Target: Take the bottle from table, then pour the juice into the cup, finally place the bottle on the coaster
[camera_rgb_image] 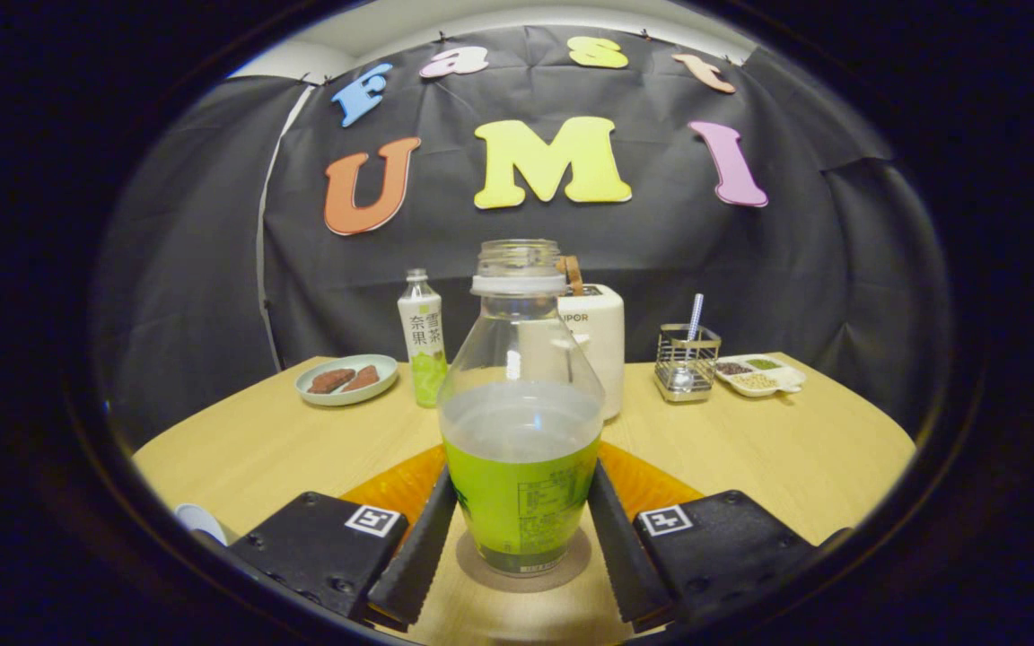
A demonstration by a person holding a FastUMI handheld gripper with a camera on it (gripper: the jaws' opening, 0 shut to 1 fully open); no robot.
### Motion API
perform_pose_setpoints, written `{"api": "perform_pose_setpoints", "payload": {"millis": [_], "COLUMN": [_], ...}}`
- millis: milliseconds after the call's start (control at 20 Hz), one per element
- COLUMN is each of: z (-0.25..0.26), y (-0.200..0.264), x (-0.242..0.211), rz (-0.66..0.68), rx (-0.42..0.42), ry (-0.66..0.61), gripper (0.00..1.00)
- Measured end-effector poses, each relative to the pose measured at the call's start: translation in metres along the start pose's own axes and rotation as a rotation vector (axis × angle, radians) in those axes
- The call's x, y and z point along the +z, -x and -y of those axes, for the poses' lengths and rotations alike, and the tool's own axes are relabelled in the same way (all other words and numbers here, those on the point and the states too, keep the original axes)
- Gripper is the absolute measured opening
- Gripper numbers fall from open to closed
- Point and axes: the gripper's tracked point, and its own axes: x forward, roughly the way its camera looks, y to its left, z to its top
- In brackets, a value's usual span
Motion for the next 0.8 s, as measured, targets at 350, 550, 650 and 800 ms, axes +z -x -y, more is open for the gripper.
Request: {"api": "perform_pose_setpoints", "payload": {"millis": [350,550,650,800], "z": [0.005,0.002,0.002,-0.007], "y": [0.007,0.024,0.036,0.062], "x": [0.002,0.009,0.013,0.021], "rz": [0.012,0.047,0.065,0.098], "rx": [-0.011,-0.011,-0.014,0.001], "ry": [-0.006,0.028,0.037,0.037], "gripper": [0.87,1.0,1.0,1.0]}}
